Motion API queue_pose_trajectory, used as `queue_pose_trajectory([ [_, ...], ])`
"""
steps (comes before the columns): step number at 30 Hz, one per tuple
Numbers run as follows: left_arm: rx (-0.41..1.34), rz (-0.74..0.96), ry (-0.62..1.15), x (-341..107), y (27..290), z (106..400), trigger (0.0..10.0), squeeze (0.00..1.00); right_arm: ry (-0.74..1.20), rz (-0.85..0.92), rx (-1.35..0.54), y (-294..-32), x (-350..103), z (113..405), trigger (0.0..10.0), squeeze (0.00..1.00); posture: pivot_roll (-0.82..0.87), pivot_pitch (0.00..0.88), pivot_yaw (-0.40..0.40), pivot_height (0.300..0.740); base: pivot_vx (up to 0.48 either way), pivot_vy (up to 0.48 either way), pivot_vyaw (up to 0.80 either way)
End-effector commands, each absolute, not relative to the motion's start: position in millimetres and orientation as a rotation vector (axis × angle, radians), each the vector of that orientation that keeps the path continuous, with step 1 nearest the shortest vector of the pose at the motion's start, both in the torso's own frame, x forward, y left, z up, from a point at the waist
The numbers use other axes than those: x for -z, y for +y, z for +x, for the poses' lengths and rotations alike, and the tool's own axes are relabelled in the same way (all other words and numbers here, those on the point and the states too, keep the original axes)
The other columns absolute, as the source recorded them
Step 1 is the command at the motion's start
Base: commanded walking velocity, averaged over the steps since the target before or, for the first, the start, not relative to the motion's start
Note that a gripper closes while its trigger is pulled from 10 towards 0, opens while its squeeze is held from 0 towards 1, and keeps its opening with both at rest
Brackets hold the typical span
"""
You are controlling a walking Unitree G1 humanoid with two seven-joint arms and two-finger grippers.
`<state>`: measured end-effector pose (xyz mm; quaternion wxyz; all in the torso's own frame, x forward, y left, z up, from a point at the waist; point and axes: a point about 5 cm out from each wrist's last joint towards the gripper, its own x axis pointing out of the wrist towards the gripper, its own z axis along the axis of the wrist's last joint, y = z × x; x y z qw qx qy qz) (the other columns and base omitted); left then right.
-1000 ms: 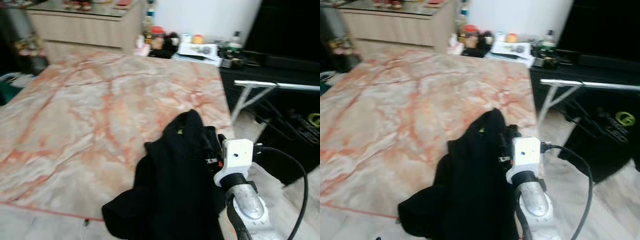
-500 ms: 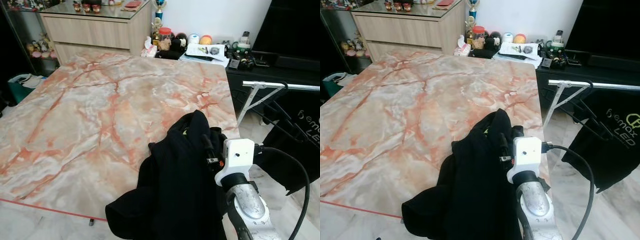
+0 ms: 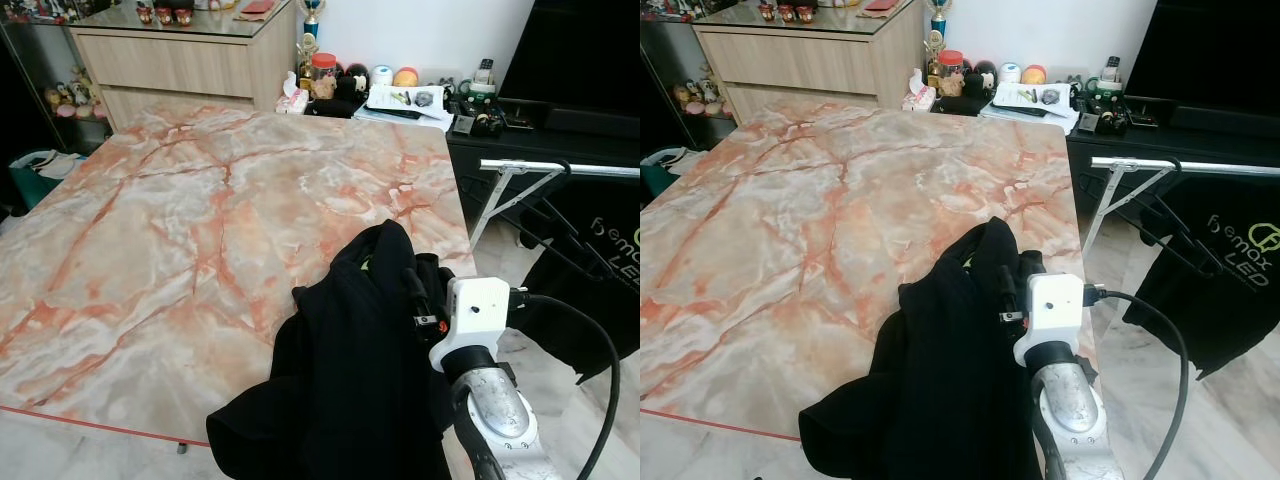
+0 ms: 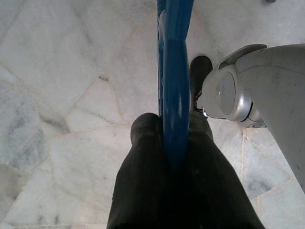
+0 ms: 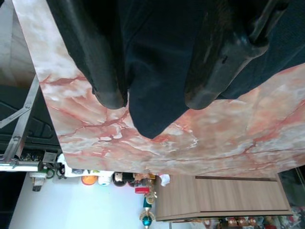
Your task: Hang hanger
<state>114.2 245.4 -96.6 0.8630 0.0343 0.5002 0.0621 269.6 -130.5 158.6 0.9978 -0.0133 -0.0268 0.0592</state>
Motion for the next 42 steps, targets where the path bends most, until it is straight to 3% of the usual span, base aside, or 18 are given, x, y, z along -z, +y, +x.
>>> queue_pose_trajectory([
  [1,-0.141,0.062,1.076,98.8,246.9,105.7,10.0,0.00,-0.053,-0.017,-0.110,-130.9,-158.3,271.2,10.0,0.00,-0.01,0.103,-0.028,0.721,0.000,0.000,0.00],
  [21,-0.146,0.057,1.071,98.1,247.8,107.5,10.0,0.00,-0.048,-0.014,-0.106,-130.6,-157.7,271.6,10.0,0.00,-0.01,0.104,-0.028,0.721,0.000,0.000,0.00],
  [42,-0.156,0.059,1.080,97.0,255.9,102.9,10.0,0.00,-0.038,-0.016,-0.090,-133.1,-155.9,272.2,10.0,0.00,-0.01,0.100,-0.026,0.721,-0.277,0.000,0.00],
])
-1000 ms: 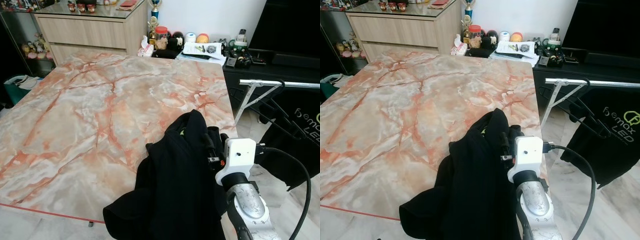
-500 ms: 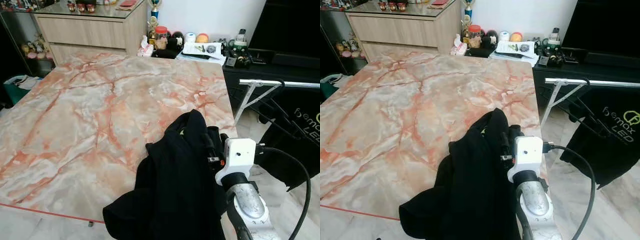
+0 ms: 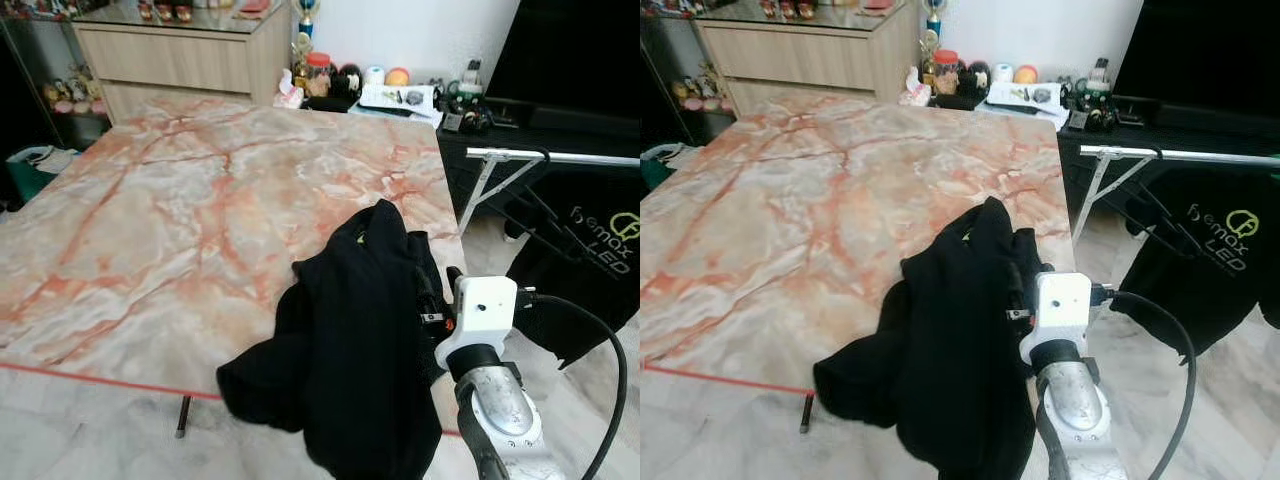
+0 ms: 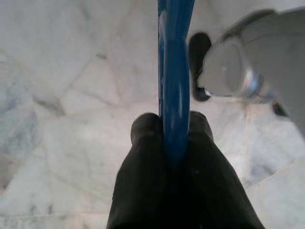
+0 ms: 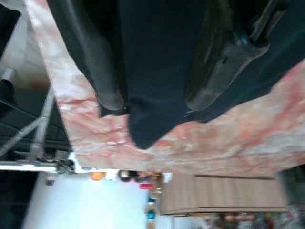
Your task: Hang hanger
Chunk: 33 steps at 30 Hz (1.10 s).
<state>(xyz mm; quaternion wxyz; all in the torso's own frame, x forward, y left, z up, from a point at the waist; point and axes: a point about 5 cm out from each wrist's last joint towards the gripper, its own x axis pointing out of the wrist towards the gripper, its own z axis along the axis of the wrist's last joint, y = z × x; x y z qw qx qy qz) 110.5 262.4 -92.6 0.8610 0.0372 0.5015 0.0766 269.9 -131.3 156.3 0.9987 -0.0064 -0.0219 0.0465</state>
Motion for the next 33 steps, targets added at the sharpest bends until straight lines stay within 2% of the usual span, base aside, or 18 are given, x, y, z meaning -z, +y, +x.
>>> queue_pose_trajectory([
  [1,-0.156,0.059,1.080,97.0,255.9,102.9,10.0,0.00,-0.038,-0.016,-0.090,-133.1,-155.9,272.2,10.0,0.00,-0.01,0.100,-0.026,0.721,-0.285,0.000,0.00],
  [6,-0.150,0.059,1.080,98.3,250.6,104.0,10.0,0.00,-0.037,-0.017,-0.072,-136.6,-155.4,272.9,10.0,0.00,-0.01,0.099,-0.027,0.721,-0.280,0.000,0.00],
  [21,-0.155,0.056,1.084,99.6,248.0,101.9,10.0,0.00,-0.002,0.022,0.119,-168.6,-144.5,272.3,10.0,0.00,-0.01,0.107,-0.031,0.721,0.000,0.000,0.00],
  [29,-0.127,0.082,1.087,99.7,246.5,102.7,10.0,0.00,-0.002,0.024,0.121,-168.2,-142.9,272.0,10.0,0.00,-0.01,0.107,-0.030,0.721,0.000,0.000,0.00],
  [33,-0.128,0.080,1.086,100.0,244.9,103.5,10.0,0.00,0.014,0.046,0.145,-171.0,-138.8,271.4,10.0,0.00,-0.01,0.107,-0.029,0.721,0.000,-0.267,0.00],
])
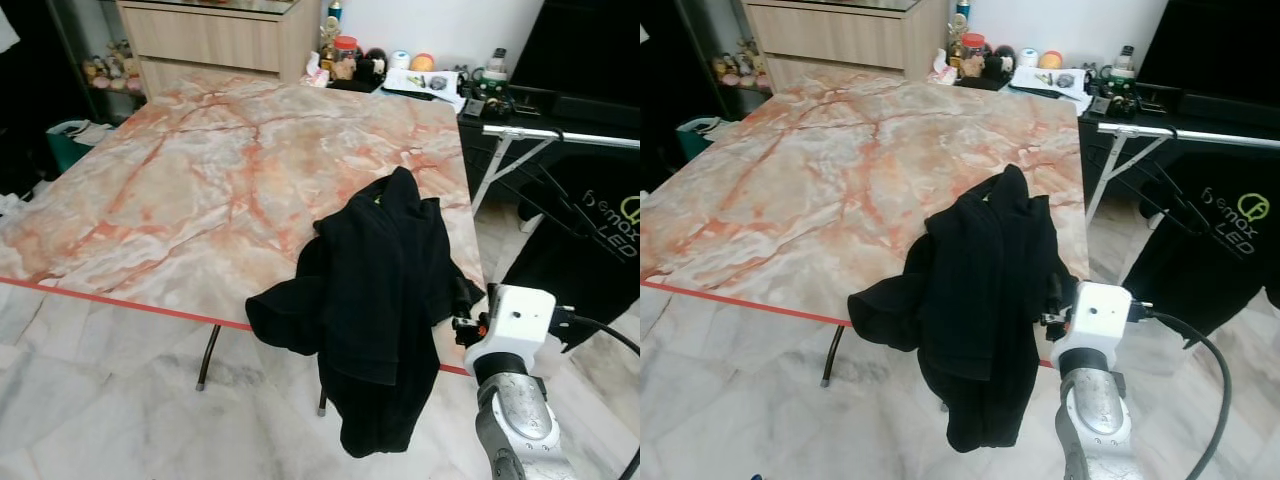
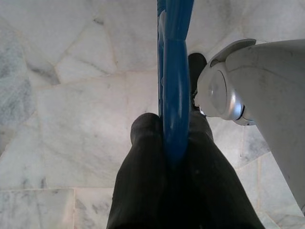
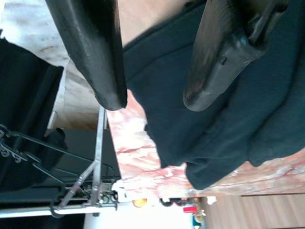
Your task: Hang hanger
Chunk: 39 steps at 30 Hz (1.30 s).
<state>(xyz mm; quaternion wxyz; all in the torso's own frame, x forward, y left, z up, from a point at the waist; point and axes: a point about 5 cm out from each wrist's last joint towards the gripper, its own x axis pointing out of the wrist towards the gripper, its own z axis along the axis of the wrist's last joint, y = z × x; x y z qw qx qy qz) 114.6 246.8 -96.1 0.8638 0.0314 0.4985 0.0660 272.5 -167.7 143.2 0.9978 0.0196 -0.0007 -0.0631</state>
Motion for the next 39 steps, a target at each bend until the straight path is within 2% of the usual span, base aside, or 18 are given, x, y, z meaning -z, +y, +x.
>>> queue_pose_trajectory([
  [1,-0.128,0.080,1.086,100.0,244.9,103.5,10.0,0.00,0.014,0.046,0.145,-171.0,-138.8,271.4,10.0,0.00,-0.01,0.107,-0.029,0.721,0.000,-0.270,0.00],
  [6,-0.126,0.081,1.084,100.1,243.9,104.2,10.0,0.00,0.016,0.047,0.146,-170.9,-137.8,271.6,10.0,0.00,-0.01,0.107,-0.029,0.721,0.000,-0.269,-0.75],
  [29,-0.112,0.082,1.063,99.4,240.1,108.9,10.0,0.00,0.044,0.038,0.203,-186.9,-122.2,271.9,10.0,0.00,-0.01,0.109,-0.029,0.721,0.000,-0.268,0.00],
  [31,-0.110,0.084,1.056,99.0,239.5,110.7,10.0,0.00,0.128,0.107,0.283,-202.4,-96.2,271.1,10.0,0.00,-0.01,0.106,-0.029,0.721,0.000,-0.268,0.00],
  [36,-0.108,0.084,1.048,98.4,239.0,112.9,10.0,0.00,0.237,0.190,0.381,-221.1,-63.8,267.2,10.0,0.00,-0.01,0.103,-0.028,0.721,0.000,-0.270,0.00],
  [39,-0.107,0.086,1.044,98.0,239.0,114.1,10.0,0.00,0.330,0.175,0.414,-232.5,-38.4,262.2,10.0,0.00,-0.01,0.101,-0.026,0.721,0.000,-0.268,0.00],
])
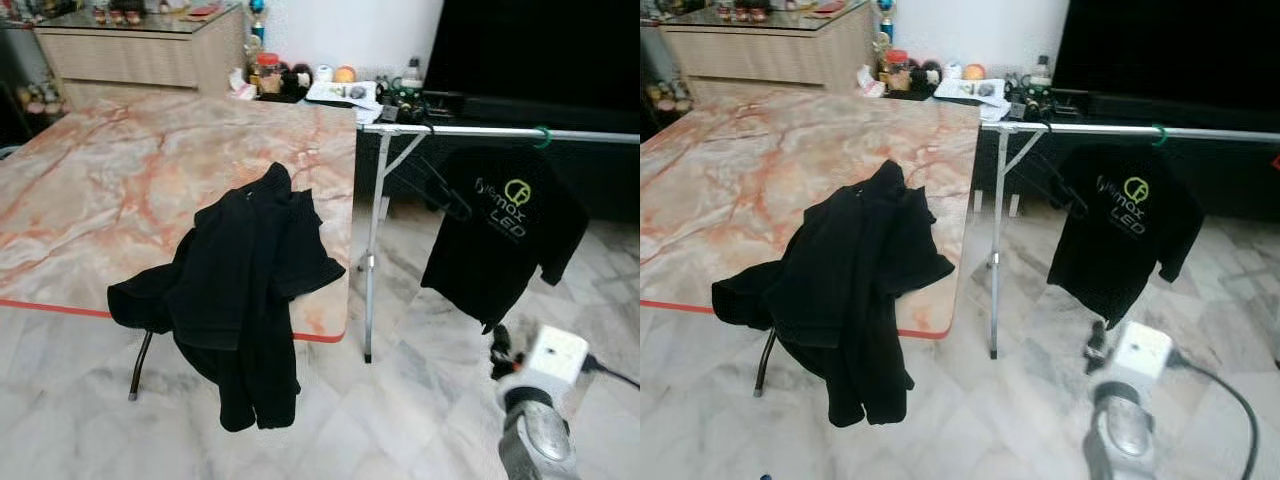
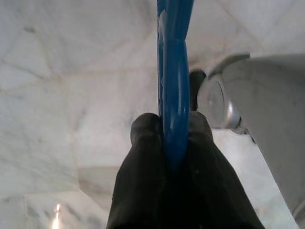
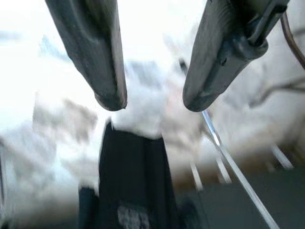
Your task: Hang hanger
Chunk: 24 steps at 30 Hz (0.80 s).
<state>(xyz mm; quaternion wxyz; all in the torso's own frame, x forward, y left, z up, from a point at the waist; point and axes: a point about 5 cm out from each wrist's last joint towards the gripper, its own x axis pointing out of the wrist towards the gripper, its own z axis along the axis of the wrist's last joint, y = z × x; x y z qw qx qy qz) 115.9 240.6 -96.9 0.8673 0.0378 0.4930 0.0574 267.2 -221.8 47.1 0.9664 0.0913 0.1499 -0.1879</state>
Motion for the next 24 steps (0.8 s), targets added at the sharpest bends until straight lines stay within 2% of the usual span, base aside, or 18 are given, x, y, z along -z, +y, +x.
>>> queue_pose_trajectory([
  [1,-0.106,0.086,1.041,97.7,239.0,115.0,10.0,0.00,0.362,0.161,0.405,-234.3,-29.6,260.2,10.0,0.00,-0.01,0.099,-0.026,0.721,0.000,-0.266,0.00],
  [3,-0.105,0.086,1.039,97.5,239.0,115.8,10.0,0.00,0.399,0.137,0.379,-234.1,-19.7,257.8,10.0,0.00,-0.01,0.095,-0.023,0.721,0.000,-0.266,0.00],
  [8,-0.100,0.090,1.031,96.6,238.8,118.7,10.0,0.00,0.644,0.023,0.250,-223.7,33.7,228.5,10.0,0.00,-0.02,0.082,-0.016,0.721,0.000,-0.268,0.00],
  [11,-0.100,0.095,1.029,96.2,239.6,119.4,10.0,0.00,0.734,0.042,0.243,-220.1,50.6,211.4,10.0,0.00,-0.01,0.074,-0.014,0.721,0.000,-0.269,0.00],
  [14,-0.102,0.096,1.028,96.0,240.0,119.6,10.0,0.00,0.767,0.053,0.244,-219.1,56.5,204.1,10.0,0.00,-0.01,0.073,-0.013,0.721,0.000,-0.264,0.00],
  [16,-0.107,0.108,1.024,95.1,242.0,120.7,10.0,0.00,0.847,0.066,0.255,-215.6,72.6,184.5,10.0,0.00,-0.01,0.066,-0.005,0.721,0.000,-0.268,0.00],
  [20,-0.099,0.117,1.023,94.7,242.3,121.8,10.0,0.00,0.893,0.076,0.263,-214.1,82.8,169.4,10.0,0.00,-0.01,0.064,-0.002,0.721,0.000,-0.266,0.00],
  [24,-0.090,0.122,1.019,94.3,241.4,123.6,10.0,0.00,0.909,0.073,0.268,-214.0,85.6,164.3,10.0,0.00,-0.01,0.065,-0.002,0.721,0.000,-0.268,0.00],
])
